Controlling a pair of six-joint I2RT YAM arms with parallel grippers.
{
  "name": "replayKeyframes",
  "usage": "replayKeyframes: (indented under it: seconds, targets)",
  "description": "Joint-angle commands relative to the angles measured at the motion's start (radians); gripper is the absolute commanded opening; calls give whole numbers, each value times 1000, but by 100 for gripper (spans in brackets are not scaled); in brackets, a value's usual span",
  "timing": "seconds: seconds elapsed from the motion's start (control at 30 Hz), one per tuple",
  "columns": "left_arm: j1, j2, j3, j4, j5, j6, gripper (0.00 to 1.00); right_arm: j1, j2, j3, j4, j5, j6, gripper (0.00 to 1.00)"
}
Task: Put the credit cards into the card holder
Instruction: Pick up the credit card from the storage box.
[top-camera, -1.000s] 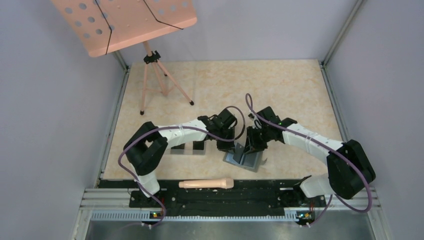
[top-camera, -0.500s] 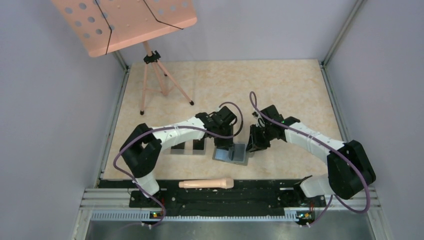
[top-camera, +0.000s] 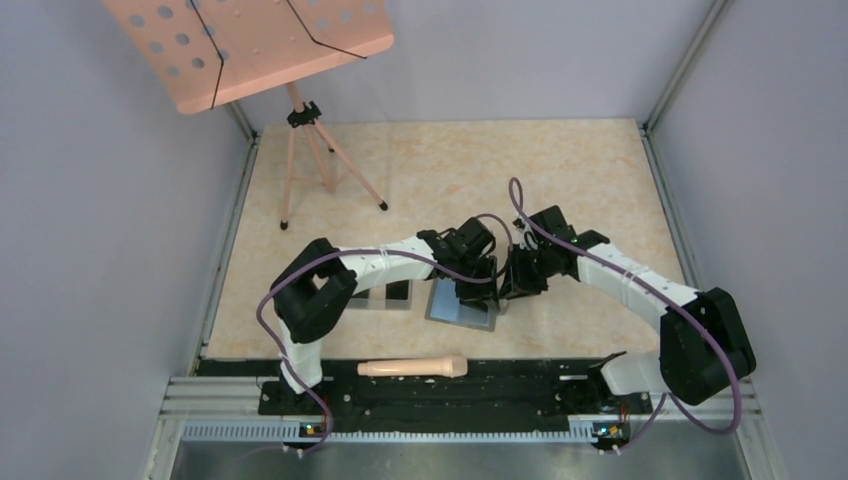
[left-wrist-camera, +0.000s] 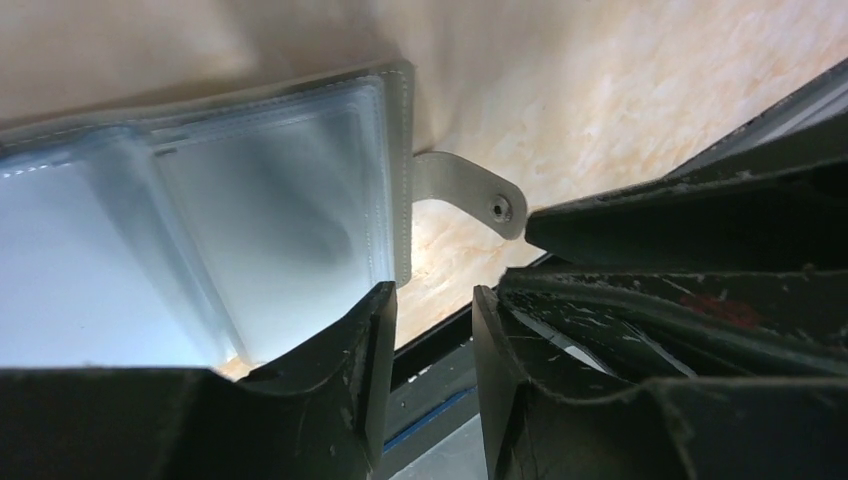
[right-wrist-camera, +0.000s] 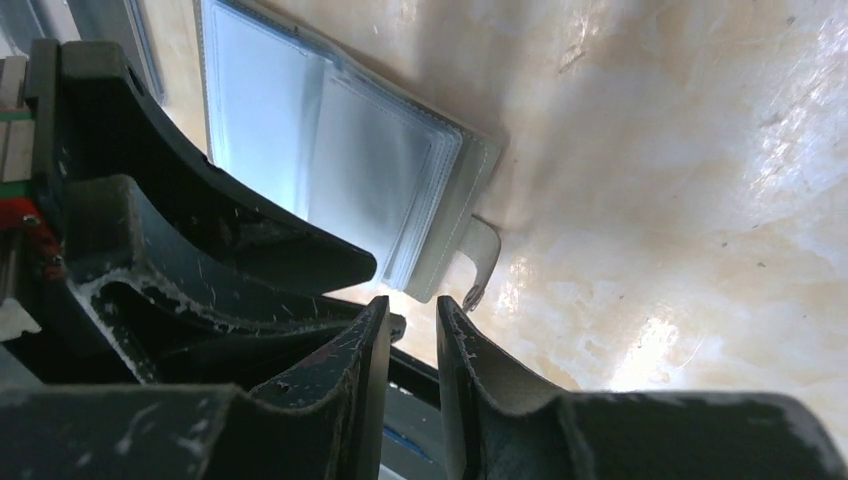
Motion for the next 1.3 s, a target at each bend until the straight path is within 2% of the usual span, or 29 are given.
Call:
replayKeyframes:
  seconds: [0.0, 0.17, 0.27, 0.43, 0.53, 0.7, 0.83, 1.0, 1.1, 1.27]
  targets:
    - [1, -78, 2, 101, 14, 21, 40, -11, -19, 56, -1, -6, -17, 25]
    - [31, -184, -63, 184, 16, 36, 43, -11, -1, 81, -1, -30, -25, 31]
    - [74, -260, -153, 265, 47, 12, 43, -8, 26, 102, 13, -60, -24, 35]
    - [197, -415, -351, 391, 94, -46, 43, 42, 99, 161, 58, -89, 2, 39]
    - [295, -521, -483, 406, 114, -69, 43, 108, 171, 223, 82, -98, 24, 41]
    - [460, -711, -592, 283, 105, -23, 43, 198, 282, 303, 164, -153, 91, 43]
    - [532, -797, -584, 70, -36, 63, 42, 252, 369, 360, 221, -199, 151, 45]
    - [561, -736, -494, -163, -167, 175, 41, 307, 467, 416, 296, -262, 223, 45]
    - [563, -640, -435, -220, -151, 214, 41, 326, 514, 435, 347, -289, 264, 45]
    - [561, -489, -392, -200, -123, 226, 40, 337, 580, 469, 378, -311, 292, 45]
